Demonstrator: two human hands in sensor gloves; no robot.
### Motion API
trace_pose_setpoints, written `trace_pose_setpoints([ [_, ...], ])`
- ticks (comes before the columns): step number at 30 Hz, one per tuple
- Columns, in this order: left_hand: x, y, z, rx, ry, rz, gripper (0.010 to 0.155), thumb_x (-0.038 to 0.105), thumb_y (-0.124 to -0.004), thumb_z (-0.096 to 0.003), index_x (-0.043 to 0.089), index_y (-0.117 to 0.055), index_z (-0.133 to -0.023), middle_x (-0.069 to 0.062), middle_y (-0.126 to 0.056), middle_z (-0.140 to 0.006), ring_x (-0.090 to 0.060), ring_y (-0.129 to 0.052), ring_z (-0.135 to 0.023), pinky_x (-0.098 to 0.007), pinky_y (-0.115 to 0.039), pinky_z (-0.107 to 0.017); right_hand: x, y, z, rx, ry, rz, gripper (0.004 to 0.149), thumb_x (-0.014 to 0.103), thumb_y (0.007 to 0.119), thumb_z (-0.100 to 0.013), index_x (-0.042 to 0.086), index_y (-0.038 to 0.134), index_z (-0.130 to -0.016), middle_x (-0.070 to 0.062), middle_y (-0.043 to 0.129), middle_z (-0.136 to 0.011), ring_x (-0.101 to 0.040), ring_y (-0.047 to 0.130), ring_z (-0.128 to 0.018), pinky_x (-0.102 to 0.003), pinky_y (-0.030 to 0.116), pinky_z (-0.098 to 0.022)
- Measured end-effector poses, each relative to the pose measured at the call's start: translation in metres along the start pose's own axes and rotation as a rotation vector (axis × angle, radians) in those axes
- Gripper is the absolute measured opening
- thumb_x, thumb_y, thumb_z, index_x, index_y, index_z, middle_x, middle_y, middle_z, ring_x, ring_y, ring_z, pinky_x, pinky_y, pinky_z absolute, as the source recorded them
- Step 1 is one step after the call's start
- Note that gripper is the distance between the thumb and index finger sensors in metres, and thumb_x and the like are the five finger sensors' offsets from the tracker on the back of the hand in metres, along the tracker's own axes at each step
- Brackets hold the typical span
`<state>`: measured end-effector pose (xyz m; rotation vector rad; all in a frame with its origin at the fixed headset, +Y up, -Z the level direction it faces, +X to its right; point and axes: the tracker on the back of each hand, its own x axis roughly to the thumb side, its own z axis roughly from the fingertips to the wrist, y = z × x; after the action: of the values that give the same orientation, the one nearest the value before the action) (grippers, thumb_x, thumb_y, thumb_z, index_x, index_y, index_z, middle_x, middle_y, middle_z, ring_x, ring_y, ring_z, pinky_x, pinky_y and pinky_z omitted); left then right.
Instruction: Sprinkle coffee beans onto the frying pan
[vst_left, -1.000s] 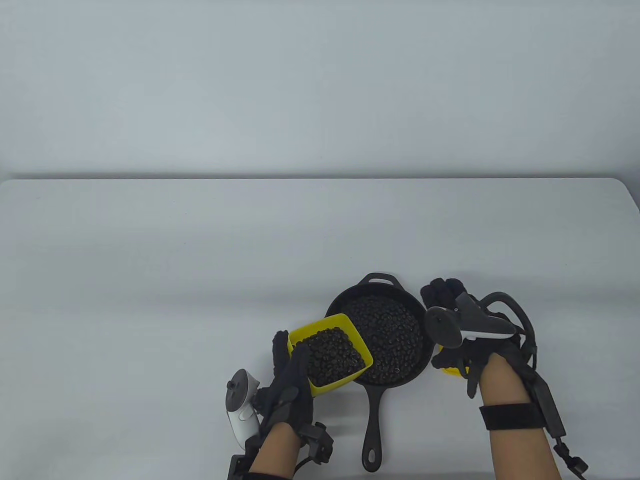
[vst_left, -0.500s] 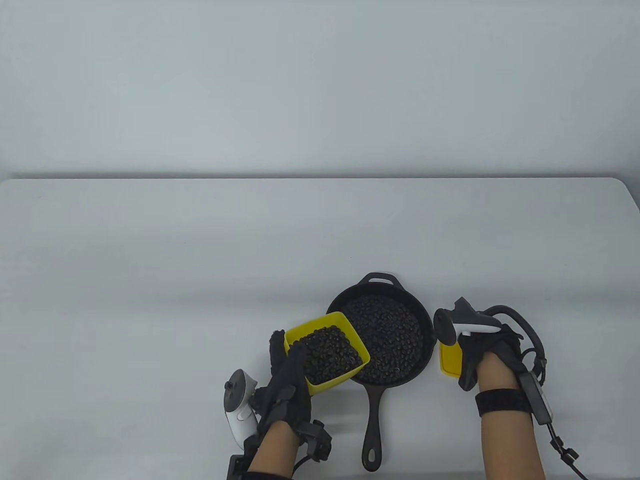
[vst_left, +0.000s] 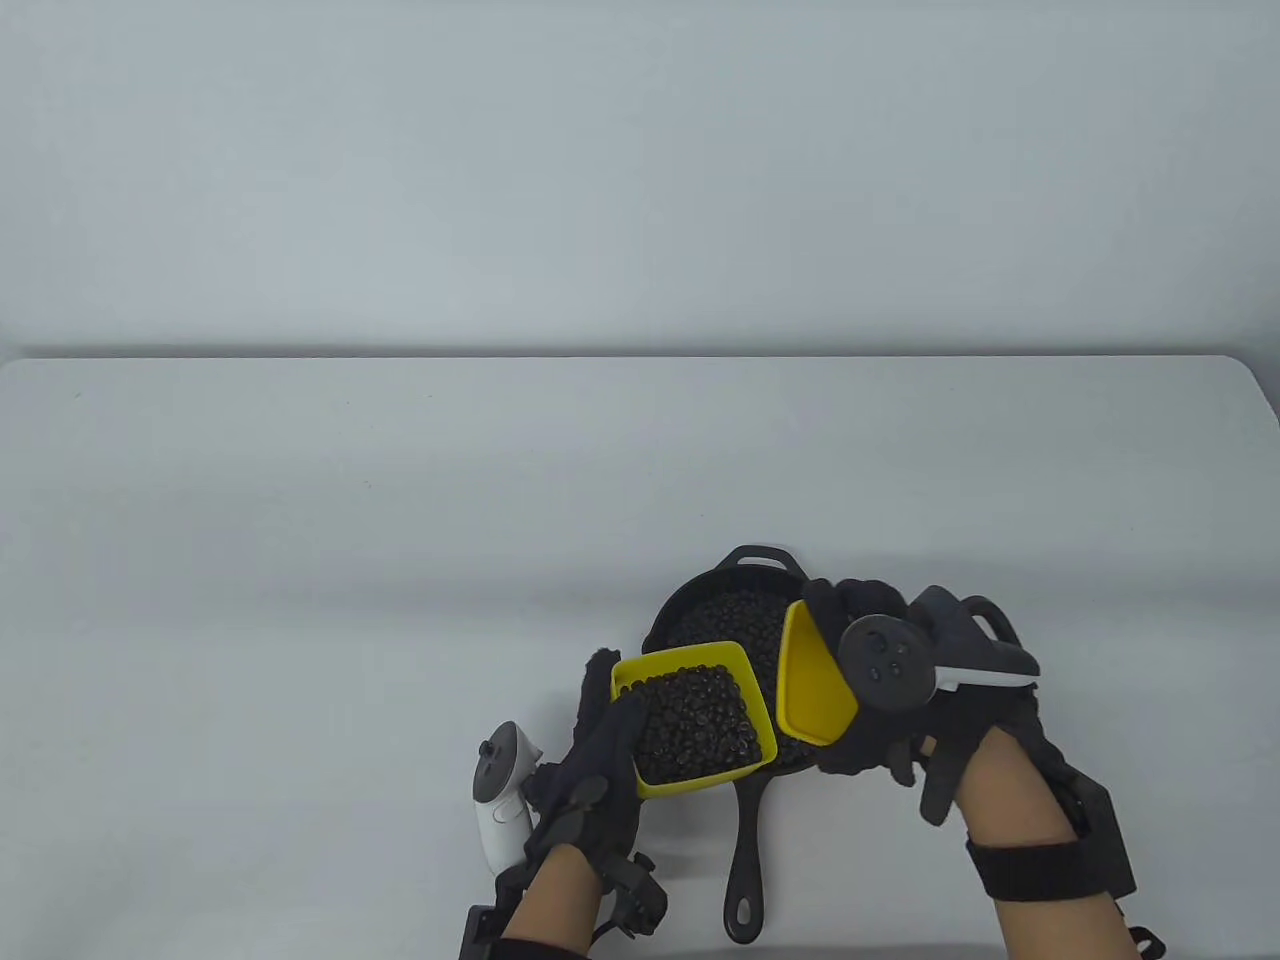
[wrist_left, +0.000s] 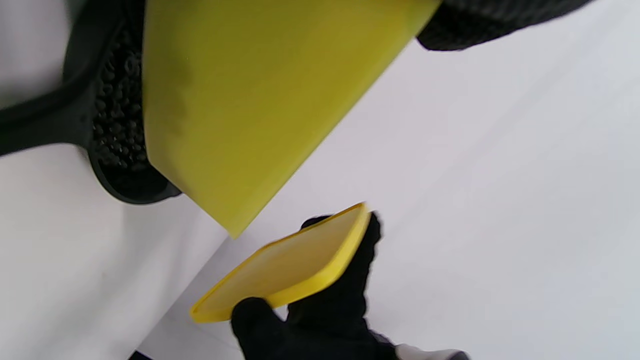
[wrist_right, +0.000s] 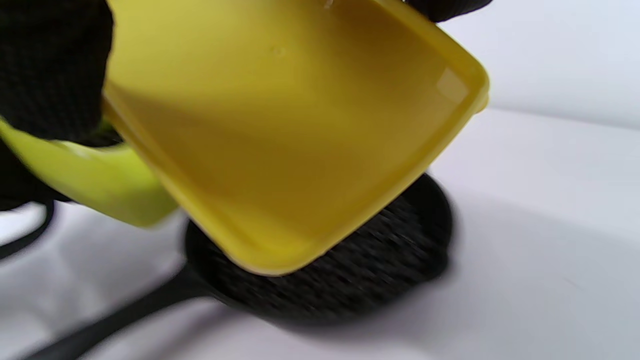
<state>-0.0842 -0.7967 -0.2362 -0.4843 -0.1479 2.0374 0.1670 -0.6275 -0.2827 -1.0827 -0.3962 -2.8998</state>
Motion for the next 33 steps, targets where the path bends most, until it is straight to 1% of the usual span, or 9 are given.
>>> trace_pose_setpoints([
  [8,0.003,-0.015,0.001,-0.118,-0.049,0.112,0.075,0.067,-0.063,-0.0554,0.043,-0.018,-0.11,-0.02,-0.046,-0.103,-0.045,-0.074,-0.086,-0.045,-0.077,-0.062,0.085,-0.01,-0.029,-0.021,-0.206,-0.061,0.131,0.075,0.086,-0.037,0.002,0.003,-0.107,-0.038,0.014,-0.105,-0.066,0.031,-0.092,-0.073,0.034,-0.066],
  [12,0.0,-0.015,0.001,-0.135,-0.083,0.265,0.081,0.081,-0.048,-0.0451,0.043,-0.023,-0.112,-0.021,-0.047,-0.104,-0.048,-0.073,-0.085,-0.048,-0.075,-0.062,0.093,-0.015,-0.033,-0.01,-0.18,-0.022,0.129,0.075,0.085,-0.038,0.002,0.005,-0.108,-0.038,0.014,-0.105,-0.066,0.03,-0.092,-0.074,0.033,-0.066],
  [16,0.003,-0.014,-0.003,-0.207,-0.07,0.159,0.097,0.089,-0.061,-0.0419,0.042,-0.015,-0.112,-0.021,-0.043,-0.106,-0.048,-0.072,-0.087,-0.048,-0.076,-0.061,0.096,-0.015,-0.039,0.023,-0.15,0.031,0.127,0.075,0.085,-0.038,0.003,0.008,-0.11,-0.037,0.016,-0.106,-0.066,0.03,-0.093,-0.073,0.032,-0.066],
  [18,0.006,-0.007,-0.005,-0.237,-0.018,0.116,0.093,0.081,-0.069,-0.0476,0.042,-0.013,-0.111,-0.02,-0.042,-0.108,-0.048,-0.071,-0.09,-0.05,-0.076,-0.062,0.095,-0.01,-0.041,0.058,-0.126,0.056,0.125,0.075,0.084,-0.038,0.003,0.01,-0.11,-0.036,0.016,-0.106,-0.066,0.03,-0.094,-0.072,0.034,-0.067],
  [22,0.007,0.006,-0.005,-0.123,0.031,0.056,0.086,0.074,-0.069,-0.0515,0.043,-0.016,-0.111,-0.019,-0.044,-0.108,-0.047,-0.073,-0.09,-0.048,-0.076,-0.063,0.085,-0.001,-0.035,-0.051,-0.041,0.085,0.118,0.079,0.074,-0.039,0.008,0.011,-0.11,-0.027,0.016,-0.112,-0.063,0.032,-0.1,-0.069,0.042,-0.068],
  [25,0.002,0.017,-0.005,-0.032,0.034,0.141,0.085,0.075,-0.067,-0.0519,0.045,-0.013,-0.11,-0.017,-0.041,-0.108,-0.045,-0.07,-0.091,-0.047,-0.075,-0.065,0.063,0.012,-0.02,-0.306,0.127,-0.071,0.107,0.082,0.059,-0.045,0.011,0.014,-0.112,-0.027,0.01,-0.111,-0.071,0.047,-0.092,-0.065,0.066,-0.058],
  [28,0.005,0.024,-0.007,-0.026,-0.01,0.192,0.084,0.076,-0.065,-0.0512,0.046,-0.012,-0.11,-0.015,-0.041,-0.108,-0.043,-0.071,-0.092,-0.044,-0.075,-0.066,0.041,0.041,-0.005,-0.514,0.231,-0.362,0.106,0.085,0.049,-0.048,0.01,0.006,-0.109,-0.033,0.003,-0.104,-0.068,0.079,-0.068,-0.047,0.088,-0.027],
  [30,0.008,0.023,-0.01,-0.062,-0.049,0.199,0.084,0.076,-0.065,-0.0507,0.047,-0.013,-0.11,-0.014,-0.042,-0.109,-0.042,-0.072,-0.093,-0.044,-0.076,-0.067,0.033,0.062,-0.009,-0.457,0.276,-0.579,0.106,0.086,0.047,-0.047,0.012,-0.004,-0.103,-0.033,-0.005,-0.099,-0.064,0.087,-0.055,-0.04,0.09,-0.019],
  [33,0.009,0.016,-0.012,-0.107,-0.084,0.211,0.084,0.077,-0.065,-0.0498,0.048,-0.014,-0.11,-0.013,-0.043,-0.109,-0.042,-0.073,-0.093,-0.043,-0.076,-0.067,0.032,0.075,-0.019,-0.456,0.227,-0.717,0.104,0.088,0.04,-0.046,0.015,-0.014,-0.098,-0.033,-0.009,-0.097,-0.053,0.094,-0.047,-0.031,0.091,-0.019],
])
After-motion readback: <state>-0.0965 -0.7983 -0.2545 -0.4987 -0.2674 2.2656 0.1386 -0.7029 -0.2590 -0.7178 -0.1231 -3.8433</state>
